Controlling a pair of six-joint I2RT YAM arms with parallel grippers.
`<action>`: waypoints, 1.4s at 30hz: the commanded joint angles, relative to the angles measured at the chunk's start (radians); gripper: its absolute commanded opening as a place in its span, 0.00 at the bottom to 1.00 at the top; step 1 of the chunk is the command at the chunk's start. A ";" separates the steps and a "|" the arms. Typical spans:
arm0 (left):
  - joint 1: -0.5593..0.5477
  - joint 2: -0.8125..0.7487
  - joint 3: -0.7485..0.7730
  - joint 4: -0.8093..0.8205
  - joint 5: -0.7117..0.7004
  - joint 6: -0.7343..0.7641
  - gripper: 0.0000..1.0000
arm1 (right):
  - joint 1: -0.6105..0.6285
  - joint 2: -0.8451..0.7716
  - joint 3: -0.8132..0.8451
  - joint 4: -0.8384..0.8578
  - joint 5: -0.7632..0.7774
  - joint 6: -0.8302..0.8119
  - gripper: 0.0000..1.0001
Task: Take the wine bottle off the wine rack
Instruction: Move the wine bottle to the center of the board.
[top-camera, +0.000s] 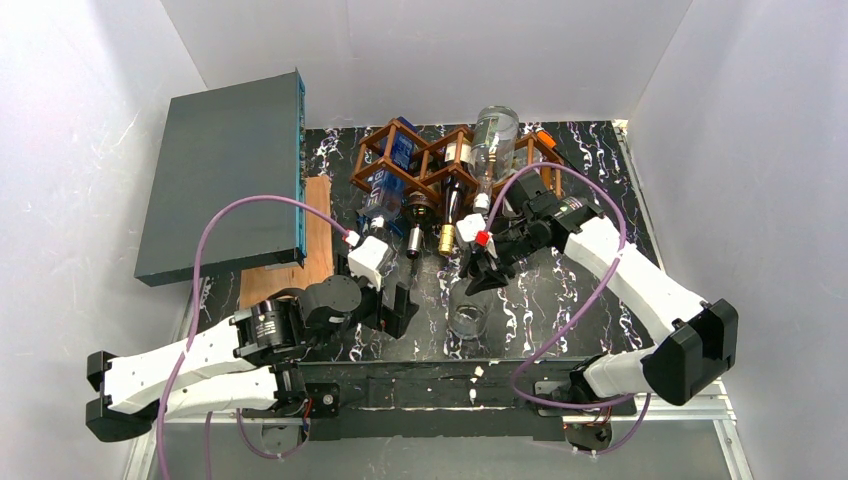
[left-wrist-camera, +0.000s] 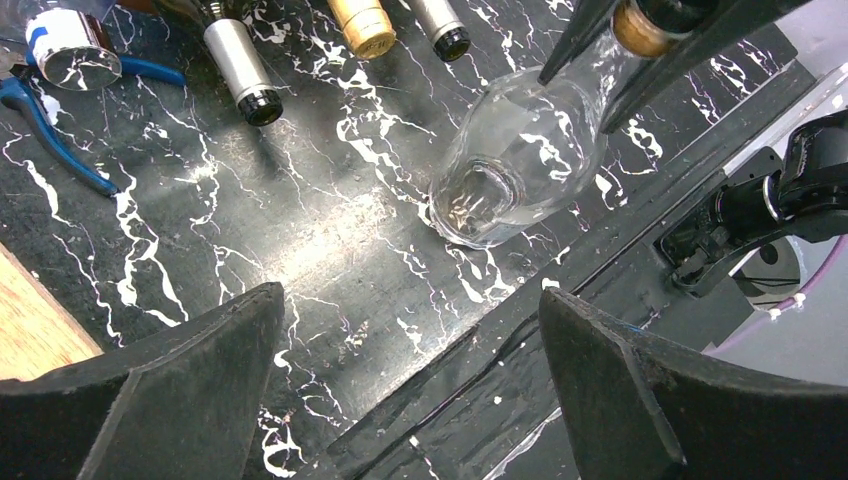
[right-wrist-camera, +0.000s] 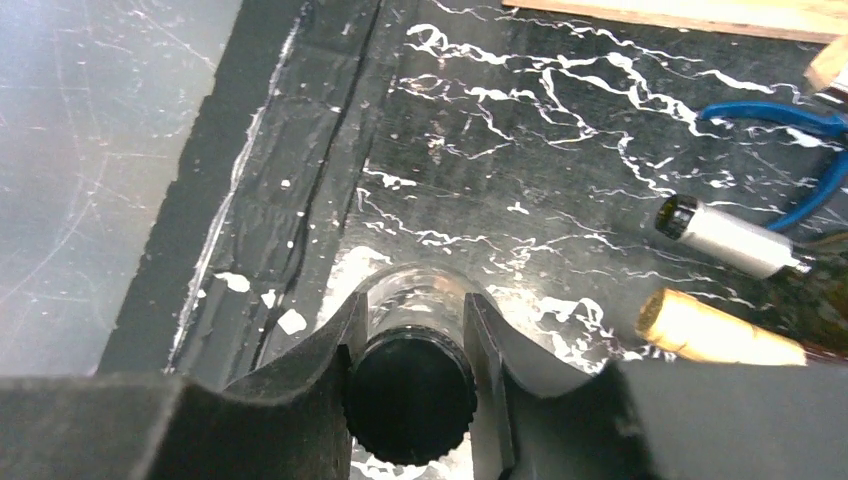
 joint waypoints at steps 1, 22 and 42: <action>0.004 -0.009 -0.014 0.033 -0.007 -0.010 0.98 | 0.001 -0.026 0.013 0.011 -0.001 -0.015 0.24; 0.004 -0.080 -0.040 0.022 0.000 -0.021 0.98 | -0.293 -0.220 0.077 -0.361 0.035 -0.161 0.01; 0.004 -0.097 -0.042 0.030 0.017 0.006 0.98 | -0.633 -0.223 0.125 -0.409 0.115 -0.225 0.01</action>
